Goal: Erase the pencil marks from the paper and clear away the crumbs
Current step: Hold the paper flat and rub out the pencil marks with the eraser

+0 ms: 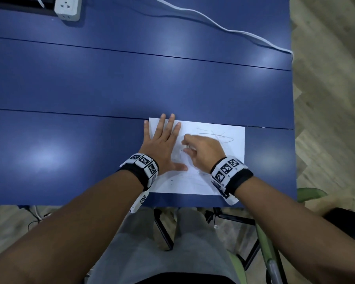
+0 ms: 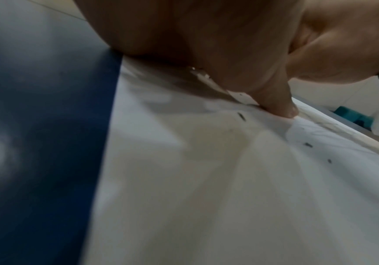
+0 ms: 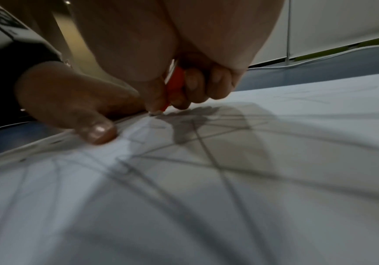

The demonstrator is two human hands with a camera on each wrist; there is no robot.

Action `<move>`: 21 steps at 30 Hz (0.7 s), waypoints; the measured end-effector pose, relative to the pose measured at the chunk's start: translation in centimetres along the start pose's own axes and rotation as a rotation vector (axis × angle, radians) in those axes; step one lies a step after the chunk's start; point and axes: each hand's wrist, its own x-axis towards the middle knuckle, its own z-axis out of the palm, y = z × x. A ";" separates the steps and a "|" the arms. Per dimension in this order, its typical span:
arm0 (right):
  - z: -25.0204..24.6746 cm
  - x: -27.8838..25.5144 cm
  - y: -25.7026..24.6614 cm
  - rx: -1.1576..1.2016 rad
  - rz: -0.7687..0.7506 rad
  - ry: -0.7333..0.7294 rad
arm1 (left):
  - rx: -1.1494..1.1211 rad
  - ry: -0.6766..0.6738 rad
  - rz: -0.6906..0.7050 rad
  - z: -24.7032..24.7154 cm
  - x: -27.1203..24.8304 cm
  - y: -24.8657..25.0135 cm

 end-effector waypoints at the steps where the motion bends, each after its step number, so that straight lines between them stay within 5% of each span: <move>1: -0.1 -0.1 0.0 -0.010 -0.010 -0.027 | -0.008 0.003 0.003 0.0 0.0 0.0; 6: -1.0 1.6 0.9 0.015 0.089 0.077 | -0.014 -0.002 0.006 -0.2 0.1 0.0; 11: 0.3 -1.0 0.0 0.020 0.017 -0.030 | -0.007 -0.001 0.003 0.0 -0.1 -0.1; 17: -0.8 0.8 1.1 0.045 0.149 0.118 | -0.039 0.005 0.006 -0.3 -0.1 0.0; 21: 0.4 -1.4 0.2 0.039 0.084 0.050 | -0.027 -0.001 0.003 -0.1 -0.1 0.0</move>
